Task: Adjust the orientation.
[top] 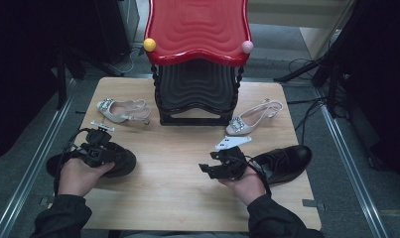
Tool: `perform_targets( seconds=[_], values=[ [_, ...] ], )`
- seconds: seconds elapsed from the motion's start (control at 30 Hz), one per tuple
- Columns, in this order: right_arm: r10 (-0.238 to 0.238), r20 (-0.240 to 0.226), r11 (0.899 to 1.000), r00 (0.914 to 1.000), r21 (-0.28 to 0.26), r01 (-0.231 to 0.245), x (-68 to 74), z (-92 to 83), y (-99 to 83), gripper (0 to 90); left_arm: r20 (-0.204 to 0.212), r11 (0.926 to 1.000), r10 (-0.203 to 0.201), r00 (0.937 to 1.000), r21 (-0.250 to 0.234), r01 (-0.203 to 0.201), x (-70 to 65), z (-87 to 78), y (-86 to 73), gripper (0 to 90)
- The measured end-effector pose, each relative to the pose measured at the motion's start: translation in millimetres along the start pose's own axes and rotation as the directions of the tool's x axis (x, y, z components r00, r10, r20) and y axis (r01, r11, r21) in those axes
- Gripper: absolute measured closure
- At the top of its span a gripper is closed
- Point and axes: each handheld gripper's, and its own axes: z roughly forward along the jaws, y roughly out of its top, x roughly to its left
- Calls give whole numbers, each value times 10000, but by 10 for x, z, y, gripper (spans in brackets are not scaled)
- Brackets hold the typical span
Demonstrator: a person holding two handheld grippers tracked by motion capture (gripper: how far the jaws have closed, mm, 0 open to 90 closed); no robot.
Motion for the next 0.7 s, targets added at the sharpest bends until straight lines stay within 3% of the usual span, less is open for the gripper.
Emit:
perform_targets(
  seconds=[0.07, 0.23, 0.4, 0.53, 0.7],
  values=[
    [-21, -46, 10000, 10000, -14, 21, 2, 10, 5, 417, -348, 9999, -47, 9994, 120, 51, -37, -5, 13, 814],
    [66, -80, 10000, 9999, 4, -66, -6, 1, 6, 417, -157, 9999, 110, 9998, 118, -108, -111, -2, 63, 814],
    [152, -89, 9998, 9998, -111, -153, -15, -19, 9, 417, 27, 9993, 359, 9994, 91, -359, -284, 10, 181, 811],
    [223, -77, 9997, 9997, -122, -224, -32, -35, 2, 417, -292, 9969, 725, 9969, 323, -716, -443, 98, 292, 813],
    [409, -54, 9990, 9991, -187, -410, -59, -73, -12, 417, 338, 9961, 831, 9960, 280, -841, -599, 155, 389, 808]
  ],
)
